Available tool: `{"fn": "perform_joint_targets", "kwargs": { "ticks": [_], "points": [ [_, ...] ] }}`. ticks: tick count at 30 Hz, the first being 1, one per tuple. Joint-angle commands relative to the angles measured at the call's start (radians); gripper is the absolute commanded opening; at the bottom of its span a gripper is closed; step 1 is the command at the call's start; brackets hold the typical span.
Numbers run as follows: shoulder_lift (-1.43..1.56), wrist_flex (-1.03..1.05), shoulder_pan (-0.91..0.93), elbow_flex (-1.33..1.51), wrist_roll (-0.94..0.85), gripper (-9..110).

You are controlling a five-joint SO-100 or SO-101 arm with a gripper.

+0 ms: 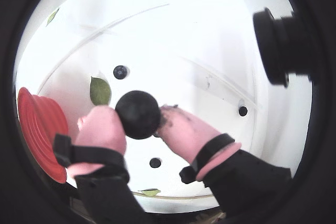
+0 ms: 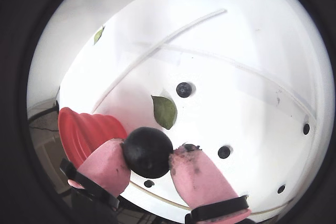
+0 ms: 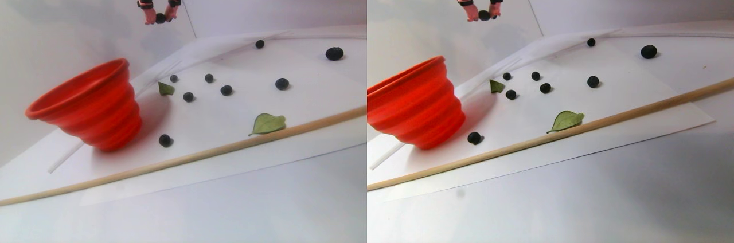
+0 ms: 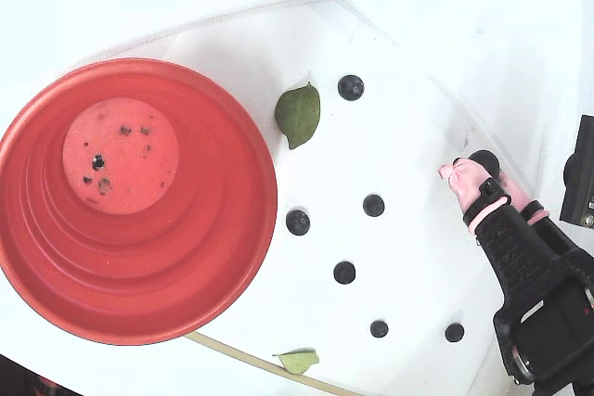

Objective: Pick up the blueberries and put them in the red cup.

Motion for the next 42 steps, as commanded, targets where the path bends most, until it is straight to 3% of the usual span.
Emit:
{"fn": "perform_joint_targets", "kwargs": {
  "ticks": [1,42],
  "points": [
    [0.129,0.038,-0.075,-0.012,0.018,13],
    [0.42,0.368,-0.38,0.241,0.175,13]
  ]
}}
